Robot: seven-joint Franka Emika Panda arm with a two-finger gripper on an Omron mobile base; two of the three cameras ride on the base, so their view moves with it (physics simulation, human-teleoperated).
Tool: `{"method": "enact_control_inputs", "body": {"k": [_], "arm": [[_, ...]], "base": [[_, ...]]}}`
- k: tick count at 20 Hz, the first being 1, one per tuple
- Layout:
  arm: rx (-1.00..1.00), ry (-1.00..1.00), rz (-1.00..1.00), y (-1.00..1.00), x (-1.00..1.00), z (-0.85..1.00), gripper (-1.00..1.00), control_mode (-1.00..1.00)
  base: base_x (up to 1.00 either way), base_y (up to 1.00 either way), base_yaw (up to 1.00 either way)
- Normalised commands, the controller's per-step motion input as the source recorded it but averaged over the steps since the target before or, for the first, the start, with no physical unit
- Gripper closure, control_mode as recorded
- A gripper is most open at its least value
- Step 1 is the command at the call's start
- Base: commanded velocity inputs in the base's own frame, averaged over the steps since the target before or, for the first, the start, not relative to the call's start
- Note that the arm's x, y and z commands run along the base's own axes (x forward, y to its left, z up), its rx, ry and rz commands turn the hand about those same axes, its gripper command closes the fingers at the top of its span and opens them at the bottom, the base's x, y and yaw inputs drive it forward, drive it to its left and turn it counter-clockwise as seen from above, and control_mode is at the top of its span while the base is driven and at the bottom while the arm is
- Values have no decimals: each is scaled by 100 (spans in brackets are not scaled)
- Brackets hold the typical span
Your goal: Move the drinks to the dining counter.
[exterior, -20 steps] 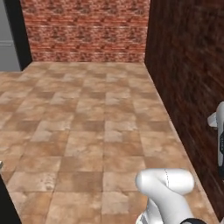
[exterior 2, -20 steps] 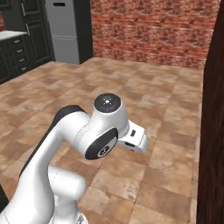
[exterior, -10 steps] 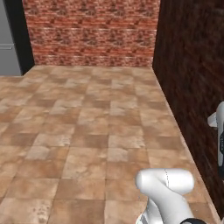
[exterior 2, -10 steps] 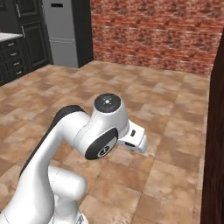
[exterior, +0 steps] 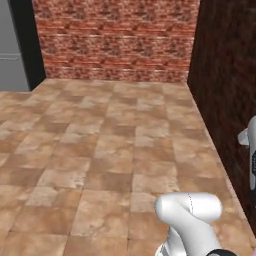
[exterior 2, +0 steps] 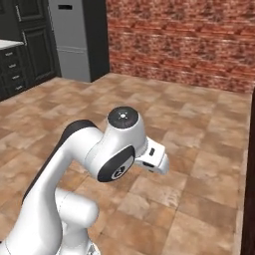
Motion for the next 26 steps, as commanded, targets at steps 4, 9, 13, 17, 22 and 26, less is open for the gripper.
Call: {"method": "enact_control_inputs", "body": {"k": [4, 9, 13, 17, 22, 26], "arm": [[0, 0, 0, 0, 0, 0, -100, 100], [0, 0, 0, 0, 0, 0, -100, 100], [0, 0, 0, 0, 0, 0, -100, 100], [0, 0, 0, 0, 0, 0, -100, 100], [0, 0, 0, 0, 0, 0, -100, 100], [0, 0, 0, 0, 0, 0, -100, 100]], "base": [[100, 16, 24], [100, 0, 61], [99, -7, 82], [79, -2, 92], [68, -1, 95], [75, -16, 89]]}}
